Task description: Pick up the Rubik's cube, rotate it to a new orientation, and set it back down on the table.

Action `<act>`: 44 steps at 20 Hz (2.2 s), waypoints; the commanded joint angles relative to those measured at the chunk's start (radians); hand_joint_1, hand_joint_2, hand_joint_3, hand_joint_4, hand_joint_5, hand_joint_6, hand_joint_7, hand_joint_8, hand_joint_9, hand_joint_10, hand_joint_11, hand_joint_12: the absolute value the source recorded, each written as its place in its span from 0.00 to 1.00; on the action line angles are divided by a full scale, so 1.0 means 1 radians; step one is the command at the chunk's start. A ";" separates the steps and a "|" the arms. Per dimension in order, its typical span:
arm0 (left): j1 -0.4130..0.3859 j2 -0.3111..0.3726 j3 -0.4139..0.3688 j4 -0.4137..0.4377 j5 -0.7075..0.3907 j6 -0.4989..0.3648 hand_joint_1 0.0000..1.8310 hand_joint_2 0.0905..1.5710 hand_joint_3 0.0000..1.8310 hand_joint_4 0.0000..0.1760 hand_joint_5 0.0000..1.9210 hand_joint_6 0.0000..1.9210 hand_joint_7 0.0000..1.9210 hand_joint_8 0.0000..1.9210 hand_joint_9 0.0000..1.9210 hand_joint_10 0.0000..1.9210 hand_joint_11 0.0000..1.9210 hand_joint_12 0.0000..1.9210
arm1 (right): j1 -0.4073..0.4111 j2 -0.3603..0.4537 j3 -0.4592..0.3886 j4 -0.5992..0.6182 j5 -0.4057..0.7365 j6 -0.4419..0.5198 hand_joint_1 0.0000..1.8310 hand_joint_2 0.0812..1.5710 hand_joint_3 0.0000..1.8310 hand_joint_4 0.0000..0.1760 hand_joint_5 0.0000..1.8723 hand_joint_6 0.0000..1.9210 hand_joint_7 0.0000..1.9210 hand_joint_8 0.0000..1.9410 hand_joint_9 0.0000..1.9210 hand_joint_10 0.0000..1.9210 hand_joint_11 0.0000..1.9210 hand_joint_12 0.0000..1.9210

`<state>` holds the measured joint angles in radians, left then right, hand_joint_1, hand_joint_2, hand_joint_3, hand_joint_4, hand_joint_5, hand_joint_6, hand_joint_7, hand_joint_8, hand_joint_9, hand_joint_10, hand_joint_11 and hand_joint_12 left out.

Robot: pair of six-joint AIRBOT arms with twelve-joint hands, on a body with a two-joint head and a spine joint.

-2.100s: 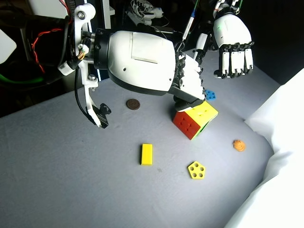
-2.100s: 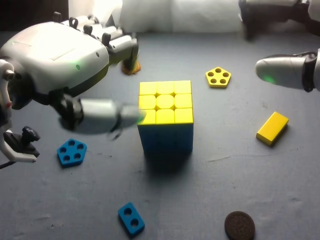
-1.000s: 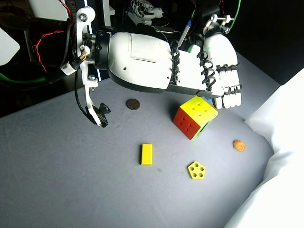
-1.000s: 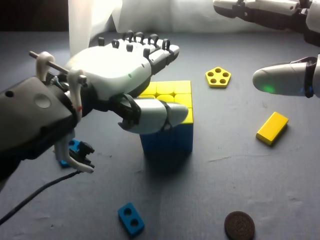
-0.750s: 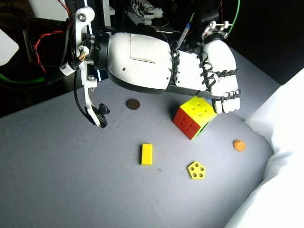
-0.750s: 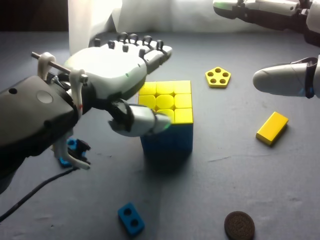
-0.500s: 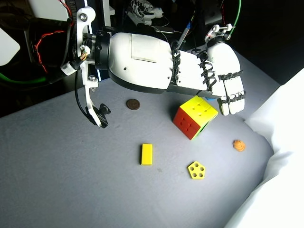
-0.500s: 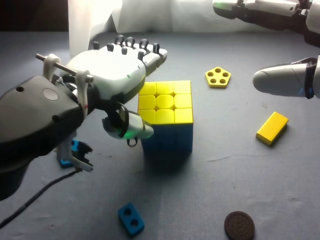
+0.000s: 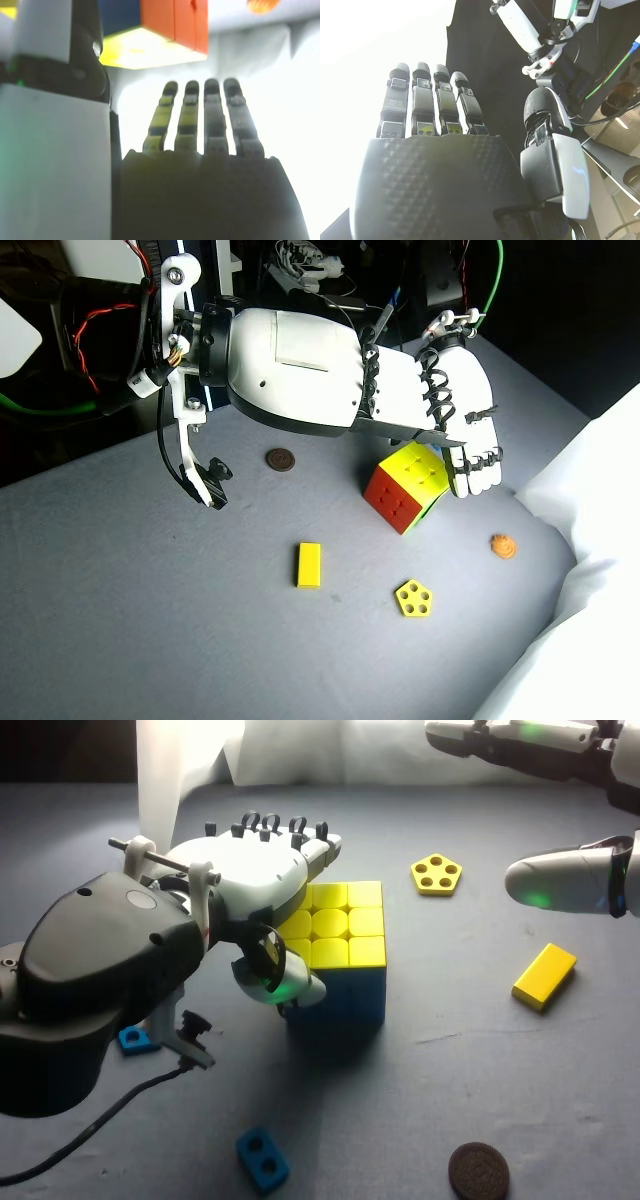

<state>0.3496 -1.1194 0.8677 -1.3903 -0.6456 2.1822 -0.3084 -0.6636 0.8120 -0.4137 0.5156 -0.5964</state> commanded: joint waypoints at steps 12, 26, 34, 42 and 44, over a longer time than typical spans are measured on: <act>-0.013 -0.041 0.051 -0.060 -0.049 0.097 0.45 0.64 0.01 0.00 0.00 0.00 0.00 0.00 0.00 0.00 0.01 0.00 | 0.013 0.003 -0.004 0.026 0.111 -0.001 0.00 0.82 0.00 0.00 0.00 0.00 0.00 0.00 0.00 0.00 0.00 0.00; 0.014 -0.097 0.100 -0.095 -0.060 0.113 0.52 0.64 0.00 0.00 0.00 0.00 0.00 0.00 0.00 0.00 0.00 0.00 | 0.012 0.003 -0.007 0.026 0.111 -0.009 0.00 0.82 0.00 0.00 0.00 0.00 0.00 0.00 0.00 0.00 0.00 0.00; 0.019 -0.097 0.109 -0.099 -0.061 0.113 0.49 0.64 0.00 0.00 0.00 0.00 0.00 0.00 0.00 0.00 0.00 0.00 | 0.011 0.004 -0.012 0.024 0.110 -0.035 0.00 0.82 0.00 0.00 0.00 0.00 0.00 0.00 0.00 0.00 0.00 0.00; 0.018 -0.097 0.112 -0.107 -0.061 0.126 0.60 0.70 0.00 0.00 0.18 0.02 0.26 0.02 0.24 0.03 0.00 0.44 | -0.004 0.004 -0.013 0.024 0.120 -0.035 0.00 0.82 0.00 0.00 0.00 0.00 0.00 0.00 0.00 0.00 0.00 0.00; 0.017 -0.097 0.112 -0.107 -0.061 0.127 0.62 0.69 0.00 0.00 0.24 0.02 0.28 0.15 0.22 0.26 0.00 0.57 | -0.005 0.004 -0.013 0.024 0.122 -0.035 0.00 0.83 0.00 0.00 0.00 0.00 0.00 0.00 0.00 0.00 0.00 0.00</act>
<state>0.3626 -1.2179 0.9710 -1.5074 -0.6777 2.2990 -0.3233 -0.6636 0.8013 -0.4156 0.5194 -0.6312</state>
